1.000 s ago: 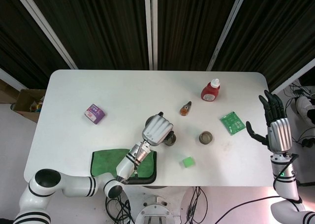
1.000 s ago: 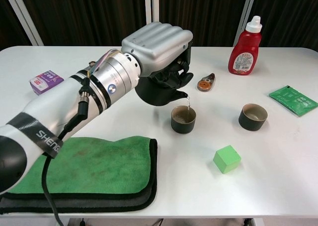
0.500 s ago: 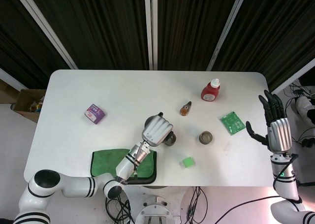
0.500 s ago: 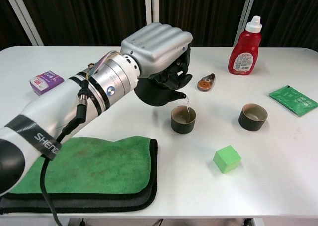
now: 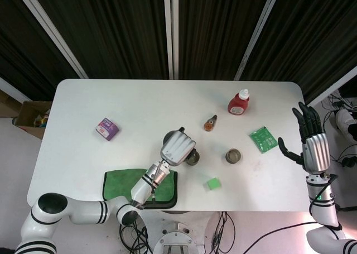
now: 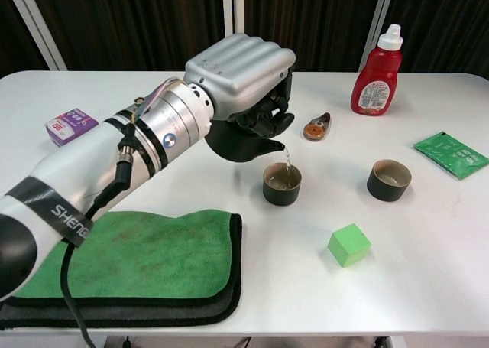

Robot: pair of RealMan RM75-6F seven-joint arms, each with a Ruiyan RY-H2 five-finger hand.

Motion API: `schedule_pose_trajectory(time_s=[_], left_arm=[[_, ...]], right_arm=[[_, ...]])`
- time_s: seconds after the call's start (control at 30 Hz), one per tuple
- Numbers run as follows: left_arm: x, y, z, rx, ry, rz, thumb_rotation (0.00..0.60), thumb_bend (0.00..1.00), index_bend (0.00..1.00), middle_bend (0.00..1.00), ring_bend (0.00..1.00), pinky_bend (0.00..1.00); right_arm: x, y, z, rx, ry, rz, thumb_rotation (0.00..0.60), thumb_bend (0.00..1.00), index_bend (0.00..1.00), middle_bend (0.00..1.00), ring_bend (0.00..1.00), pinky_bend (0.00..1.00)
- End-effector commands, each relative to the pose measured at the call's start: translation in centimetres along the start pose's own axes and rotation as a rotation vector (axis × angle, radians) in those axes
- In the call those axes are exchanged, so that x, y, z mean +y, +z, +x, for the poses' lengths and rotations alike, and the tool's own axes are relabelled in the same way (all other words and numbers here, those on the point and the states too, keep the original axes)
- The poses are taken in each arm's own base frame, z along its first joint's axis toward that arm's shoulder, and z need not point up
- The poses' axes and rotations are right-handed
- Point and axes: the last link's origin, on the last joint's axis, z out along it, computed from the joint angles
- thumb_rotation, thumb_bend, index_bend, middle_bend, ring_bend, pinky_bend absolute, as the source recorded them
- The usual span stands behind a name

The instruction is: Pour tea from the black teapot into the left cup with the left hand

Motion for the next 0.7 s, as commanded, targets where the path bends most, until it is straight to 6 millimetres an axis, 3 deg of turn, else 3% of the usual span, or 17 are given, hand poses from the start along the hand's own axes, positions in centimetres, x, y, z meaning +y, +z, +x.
schedule_pose_trajectory(time_s=[0.03,0.7], left_arm=[[-0.02,0.02,-0.03,0.000,0.003,0.001,0.600,0.48,1.00,1.00,1.00,0.48],[0.01,-0.08,-0.28,0.007,0.045,0.001,0.600,0.48,1.00,1.00,1.00,0.47]], right_arm=[[0.02,0.01,0.01,0.000,0.000,-0.001,0.600,0.36,0.00,0.00,0.00,0.00],[0.22,-0.12,0.03,0.003,0.002,-0.008,0.600,0.36,0.00,0.00,0.00,0.00]])
